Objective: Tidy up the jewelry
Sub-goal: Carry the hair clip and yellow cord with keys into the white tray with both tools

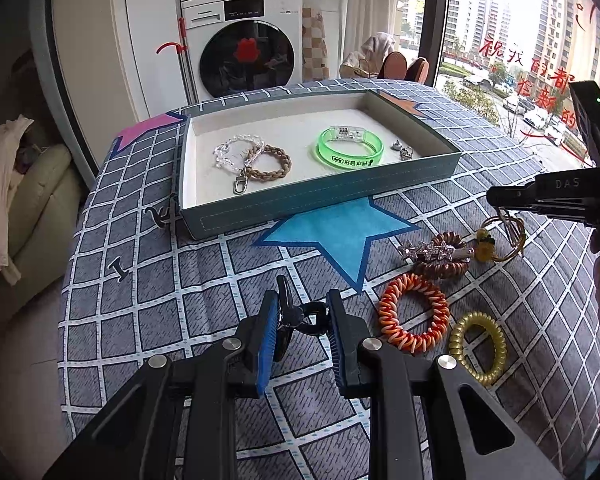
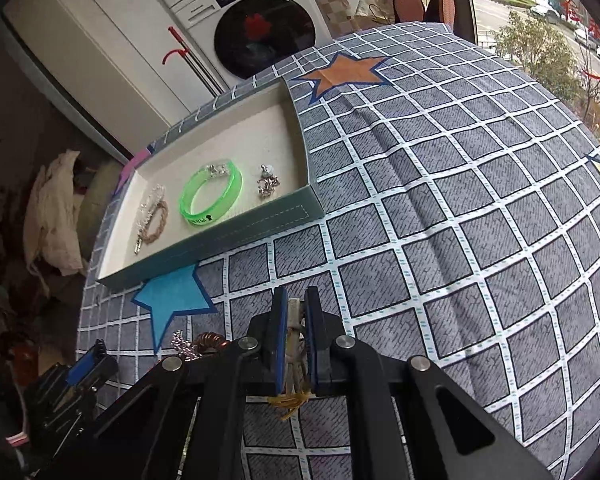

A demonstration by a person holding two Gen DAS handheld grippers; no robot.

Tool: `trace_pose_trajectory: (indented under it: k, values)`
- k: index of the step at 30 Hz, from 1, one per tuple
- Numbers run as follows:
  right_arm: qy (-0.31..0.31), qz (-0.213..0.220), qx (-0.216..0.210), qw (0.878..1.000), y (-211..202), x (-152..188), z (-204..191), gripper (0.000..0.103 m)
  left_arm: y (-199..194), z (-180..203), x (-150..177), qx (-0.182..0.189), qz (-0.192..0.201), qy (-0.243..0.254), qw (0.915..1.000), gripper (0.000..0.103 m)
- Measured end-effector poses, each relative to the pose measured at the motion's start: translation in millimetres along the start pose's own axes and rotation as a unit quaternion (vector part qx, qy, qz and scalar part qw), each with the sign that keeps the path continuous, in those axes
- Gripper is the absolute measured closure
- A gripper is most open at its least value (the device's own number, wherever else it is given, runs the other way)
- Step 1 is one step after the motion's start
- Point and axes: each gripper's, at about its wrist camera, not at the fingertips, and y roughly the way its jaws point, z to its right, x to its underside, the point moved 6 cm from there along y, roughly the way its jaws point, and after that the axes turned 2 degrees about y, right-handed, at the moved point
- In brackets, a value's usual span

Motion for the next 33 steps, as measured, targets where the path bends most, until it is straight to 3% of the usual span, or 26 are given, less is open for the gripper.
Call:
trace_pose_trajectory:
  k: [10,22,33]
  values:
    - [0.031,0.055,-0.097,0.993,-41.7,-13.8,-11.0,0.094,-11.6,-13.9,-4.8,0.011,0.009,-0.034,0.9993,0.059]
    - [0.006,0.07,-0.12,0.99,-54.5,-27.1,-38.4,0.094,-27.7,-17.2,-26.6,0.012,0.035,-0.035,0.9987,0.059]
    - [-0.017,0.052,-0.11,0.992,-24.9,-57.4,-54.8,0.094,-9.1,-28.2,-77.6,0.002,0.049,-0.04,0.998,0.059]
